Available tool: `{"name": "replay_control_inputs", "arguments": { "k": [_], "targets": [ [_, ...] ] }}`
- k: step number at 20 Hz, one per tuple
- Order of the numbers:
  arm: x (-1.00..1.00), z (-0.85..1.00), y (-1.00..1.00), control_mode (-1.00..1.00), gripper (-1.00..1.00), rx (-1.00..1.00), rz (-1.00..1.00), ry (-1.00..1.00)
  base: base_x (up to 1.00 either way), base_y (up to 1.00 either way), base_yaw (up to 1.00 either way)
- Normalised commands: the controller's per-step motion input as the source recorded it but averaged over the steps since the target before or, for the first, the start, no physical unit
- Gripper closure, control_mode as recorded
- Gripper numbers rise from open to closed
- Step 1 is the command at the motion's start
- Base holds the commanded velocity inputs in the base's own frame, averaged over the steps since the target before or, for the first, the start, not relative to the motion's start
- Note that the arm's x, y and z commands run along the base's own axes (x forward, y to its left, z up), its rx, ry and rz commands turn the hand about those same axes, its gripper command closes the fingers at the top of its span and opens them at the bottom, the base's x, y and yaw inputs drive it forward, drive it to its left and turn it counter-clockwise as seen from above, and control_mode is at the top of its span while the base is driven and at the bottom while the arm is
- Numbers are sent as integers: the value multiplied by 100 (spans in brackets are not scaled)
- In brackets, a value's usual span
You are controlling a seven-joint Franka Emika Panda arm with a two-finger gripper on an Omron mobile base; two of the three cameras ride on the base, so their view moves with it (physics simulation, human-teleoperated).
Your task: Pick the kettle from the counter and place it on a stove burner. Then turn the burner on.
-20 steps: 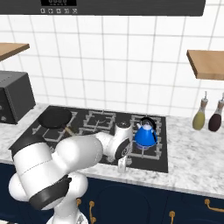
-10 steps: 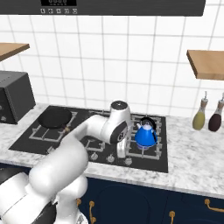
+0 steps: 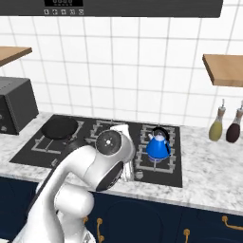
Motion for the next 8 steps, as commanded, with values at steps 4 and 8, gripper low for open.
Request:
{"name": "replay_control_inputs", "arguments": {
  "k": [4, 8],
  "targets": [
    [-19, 0, 0, -100, -100, 1, 0, -10, 0, 0, 0],
    [0, -2, 16, -100, -100, -5, 4, 0, 0, 0, 0]
  ]
}}
